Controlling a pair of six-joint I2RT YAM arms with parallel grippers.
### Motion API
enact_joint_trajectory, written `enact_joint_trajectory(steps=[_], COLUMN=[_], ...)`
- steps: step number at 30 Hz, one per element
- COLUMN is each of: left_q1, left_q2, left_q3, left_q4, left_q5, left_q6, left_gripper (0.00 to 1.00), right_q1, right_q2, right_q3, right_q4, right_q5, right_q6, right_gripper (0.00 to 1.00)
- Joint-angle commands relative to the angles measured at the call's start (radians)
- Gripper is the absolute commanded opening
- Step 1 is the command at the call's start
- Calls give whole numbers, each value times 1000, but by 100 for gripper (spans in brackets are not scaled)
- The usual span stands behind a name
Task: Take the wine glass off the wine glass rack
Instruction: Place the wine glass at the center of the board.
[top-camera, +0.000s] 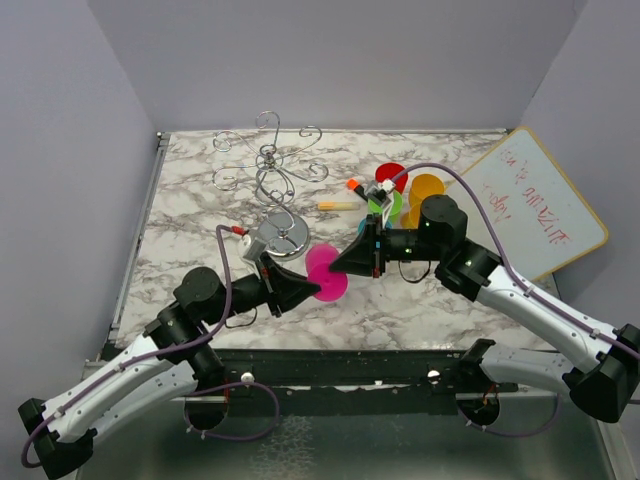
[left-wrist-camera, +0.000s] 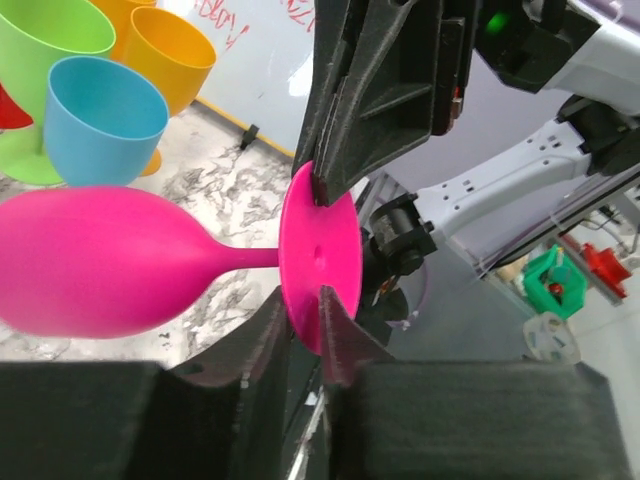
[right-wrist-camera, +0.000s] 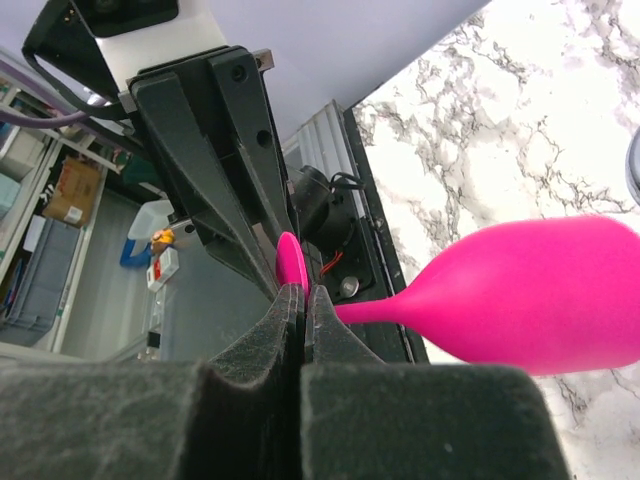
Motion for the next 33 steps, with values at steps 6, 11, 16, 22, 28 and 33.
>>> enact_joint_trajectory(steps=[6, 11, 16, 22, 28, 33], left_q1=[1, 1, 1, 1, 1, 1], left_q2=[-57, -82, -102, -78, -24, 1], left_q3=[-55, -70, -82, -91, -34, -26], left_q4=[127, 135, 152, 206, 95, 100], left_q5=[-19, -36, -83, -63, -50, 15], left_q6=[-36, -13, -51, -87, -56, -54], left_gripper=[4, 0, 48, 41, 19, 53], right_q1=[1, 0, 0, 0, 0, 0], right_q2=[3, -8, -15, -40, -73, -65], right_q3=[-3, -12, -24, -52, -64, -61], right_q4=[34, 38, 49, 99, 95, 80], right_q5=[-3, 2, 0, -12, 19, 12], right_q6=[16, 15, 14, 29, 31, 22], right_gripper=[8, 8, 1, 1, 1, 1])
